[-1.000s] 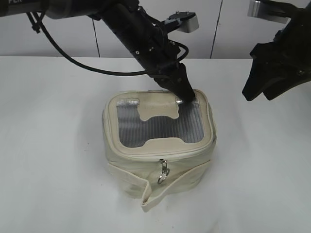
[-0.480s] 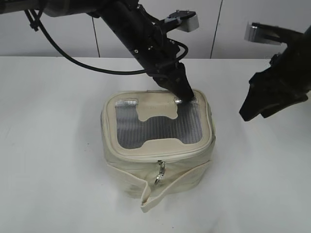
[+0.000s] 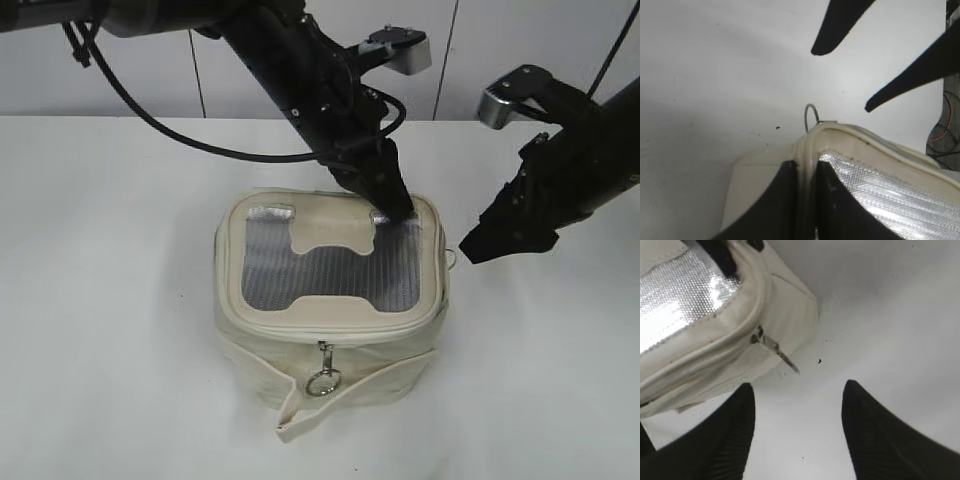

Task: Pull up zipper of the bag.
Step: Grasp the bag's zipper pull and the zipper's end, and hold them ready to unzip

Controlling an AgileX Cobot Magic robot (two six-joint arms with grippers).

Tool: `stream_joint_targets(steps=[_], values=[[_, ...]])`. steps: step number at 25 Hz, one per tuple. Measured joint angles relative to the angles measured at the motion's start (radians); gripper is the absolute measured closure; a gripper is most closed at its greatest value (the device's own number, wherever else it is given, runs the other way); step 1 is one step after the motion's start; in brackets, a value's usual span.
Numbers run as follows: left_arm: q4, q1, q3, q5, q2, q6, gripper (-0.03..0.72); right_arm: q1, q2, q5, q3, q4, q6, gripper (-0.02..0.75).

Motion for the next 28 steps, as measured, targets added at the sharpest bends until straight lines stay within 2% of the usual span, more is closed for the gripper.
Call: stream_joint_targets(steps=[19, 28], values=[[0.008, -0.003, 0.000, 0.000, -0.001, 0.001, 0.608, 0.000, 0.059, -0.006, 0.003, 0.106, -0.252, 0.299], [0.008, -0.003, 0.000, 0.000, -0.001, 0.001, 0.608, 0.000, 0.089, -0.013, 0.003, 0.152, -0.298, 0.299]])
